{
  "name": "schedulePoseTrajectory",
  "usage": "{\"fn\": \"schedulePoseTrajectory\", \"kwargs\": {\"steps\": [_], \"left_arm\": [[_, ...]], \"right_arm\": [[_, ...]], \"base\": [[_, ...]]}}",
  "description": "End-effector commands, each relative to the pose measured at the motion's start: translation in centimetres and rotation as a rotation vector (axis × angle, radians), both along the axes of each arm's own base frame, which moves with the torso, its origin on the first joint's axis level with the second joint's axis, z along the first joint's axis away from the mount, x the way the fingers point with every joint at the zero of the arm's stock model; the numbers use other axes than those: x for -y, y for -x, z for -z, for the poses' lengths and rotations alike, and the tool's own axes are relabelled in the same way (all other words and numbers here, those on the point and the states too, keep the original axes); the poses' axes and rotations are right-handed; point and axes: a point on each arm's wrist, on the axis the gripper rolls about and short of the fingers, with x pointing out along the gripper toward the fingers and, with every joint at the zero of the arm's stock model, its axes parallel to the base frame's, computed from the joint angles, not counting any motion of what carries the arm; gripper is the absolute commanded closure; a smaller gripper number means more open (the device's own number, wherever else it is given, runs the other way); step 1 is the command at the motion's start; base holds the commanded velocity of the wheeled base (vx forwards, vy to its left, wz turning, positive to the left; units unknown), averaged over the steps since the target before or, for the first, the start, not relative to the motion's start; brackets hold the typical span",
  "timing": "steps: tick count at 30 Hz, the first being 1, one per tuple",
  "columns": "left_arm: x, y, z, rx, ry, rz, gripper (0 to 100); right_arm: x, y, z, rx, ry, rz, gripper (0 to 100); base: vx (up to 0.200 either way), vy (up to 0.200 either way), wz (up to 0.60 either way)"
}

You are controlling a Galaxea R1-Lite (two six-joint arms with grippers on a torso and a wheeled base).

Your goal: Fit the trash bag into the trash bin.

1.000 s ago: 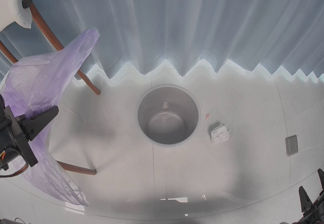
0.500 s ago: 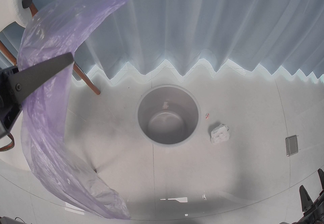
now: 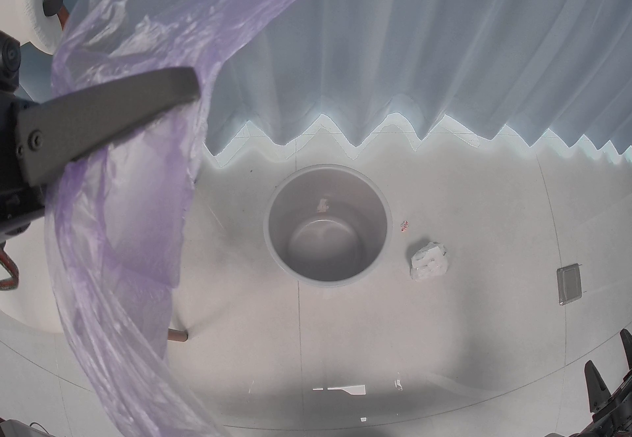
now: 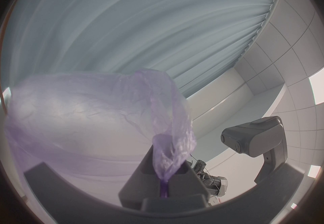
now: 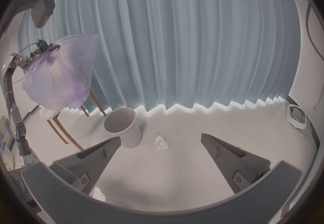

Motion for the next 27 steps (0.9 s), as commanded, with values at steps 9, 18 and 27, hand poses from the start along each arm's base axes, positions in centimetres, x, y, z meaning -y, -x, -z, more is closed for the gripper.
{"fn": "schedulePoseTrajectory", "kwargs": {"steps": [9, 18, 27], "left_arm": [[1.0, -2.4, 1.2, -0.031, -0.057, -0.034, 100], [0.4, -10.8, 5.0, 0.166, -0.206, -0.175, 100], [1.8, -15.0, 6.4, 0.275, -0.147, -0.238, 100]], "right_arm": [[0.0, 0.0, 0.5, -0.001, 0.0, 0.001, 0], [0.0, 0.0, 0.5, -0.001, 0.0, 0.001, 0], [0.0, 0.0, 0.5, -0.001, 0.0, 0.001, 0]], "base": [[0.0, 0.0, 0.0], [0.0, 0.0, 0.0], [0.0, 0.0, 0.0]]}}
